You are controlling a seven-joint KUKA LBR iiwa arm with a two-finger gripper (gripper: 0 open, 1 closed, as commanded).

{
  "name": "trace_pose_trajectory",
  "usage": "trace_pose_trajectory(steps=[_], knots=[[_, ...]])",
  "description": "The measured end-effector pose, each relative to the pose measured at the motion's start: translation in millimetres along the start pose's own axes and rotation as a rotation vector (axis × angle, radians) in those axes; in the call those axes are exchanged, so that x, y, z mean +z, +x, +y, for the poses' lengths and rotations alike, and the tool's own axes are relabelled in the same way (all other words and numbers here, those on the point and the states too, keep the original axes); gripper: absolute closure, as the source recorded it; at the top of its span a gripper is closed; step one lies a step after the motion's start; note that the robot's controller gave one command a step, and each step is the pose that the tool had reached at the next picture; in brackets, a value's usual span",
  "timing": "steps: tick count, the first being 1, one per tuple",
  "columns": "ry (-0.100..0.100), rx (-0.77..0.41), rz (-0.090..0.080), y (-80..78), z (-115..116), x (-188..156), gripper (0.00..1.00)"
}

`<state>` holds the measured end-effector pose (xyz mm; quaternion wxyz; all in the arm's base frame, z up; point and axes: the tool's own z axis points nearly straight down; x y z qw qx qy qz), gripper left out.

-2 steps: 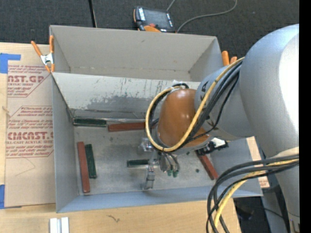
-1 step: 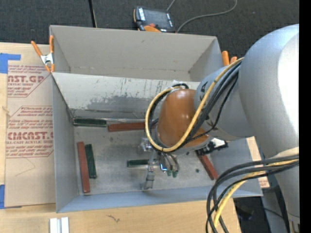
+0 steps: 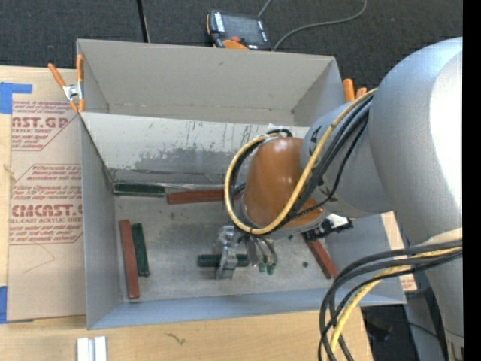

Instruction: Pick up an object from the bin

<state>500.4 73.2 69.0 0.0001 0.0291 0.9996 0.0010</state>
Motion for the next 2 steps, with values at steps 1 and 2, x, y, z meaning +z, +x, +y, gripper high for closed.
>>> trace_pose_trajectory(steps=[1, 2], knots=[[0.0, -0.001, -0.002, -0.3, 1.0, -28.0, 1.0], [0.0, -0.001, 0.0, -0.1, 1.8, -41.4, 1.0]])
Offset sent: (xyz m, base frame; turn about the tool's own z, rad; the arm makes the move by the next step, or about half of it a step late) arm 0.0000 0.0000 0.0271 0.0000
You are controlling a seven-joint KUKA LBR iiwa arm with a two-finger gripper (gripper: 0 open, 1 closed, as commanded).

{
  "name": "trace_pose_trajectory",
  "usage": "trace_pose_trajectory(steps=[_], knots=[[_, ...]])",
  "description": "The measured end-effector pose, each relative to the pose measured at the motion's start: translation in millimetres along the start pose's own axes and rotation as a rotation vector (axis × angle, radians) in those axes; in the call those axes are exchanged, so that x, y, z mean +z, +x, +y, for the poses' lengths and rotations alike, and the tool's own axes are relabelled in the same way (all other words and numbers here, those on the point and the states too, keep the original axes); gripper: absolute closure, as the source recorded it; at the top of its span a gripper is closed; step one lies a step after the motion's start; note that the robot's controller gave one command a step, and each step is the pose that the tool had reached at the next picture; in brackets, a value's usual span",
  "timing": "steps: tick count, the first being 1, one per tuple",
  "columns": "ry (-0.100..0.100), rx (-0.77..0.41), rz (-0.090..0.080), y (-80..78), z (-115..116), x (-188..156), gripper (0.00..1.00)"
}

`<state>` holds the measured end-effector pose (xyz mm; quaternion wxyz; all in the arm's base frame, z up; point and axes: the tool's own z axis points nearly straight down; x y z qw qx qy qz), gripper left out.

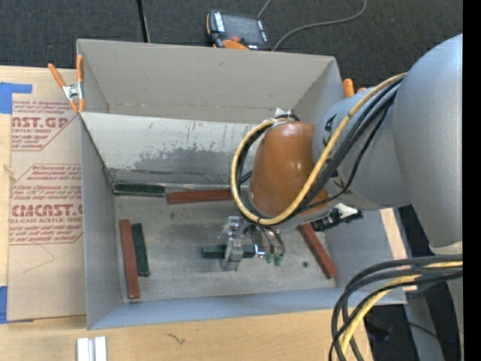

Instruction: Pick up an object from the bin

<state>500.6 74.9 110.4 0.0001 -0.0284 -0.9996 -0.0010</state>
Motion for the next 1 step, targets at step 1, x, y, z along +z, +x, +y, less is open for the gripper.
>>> trace_pose_trajectory(steps=[1], knots=[[-0.001, -0.001, -0.004, -1.0, 1.1, -43.8, 1.0]])
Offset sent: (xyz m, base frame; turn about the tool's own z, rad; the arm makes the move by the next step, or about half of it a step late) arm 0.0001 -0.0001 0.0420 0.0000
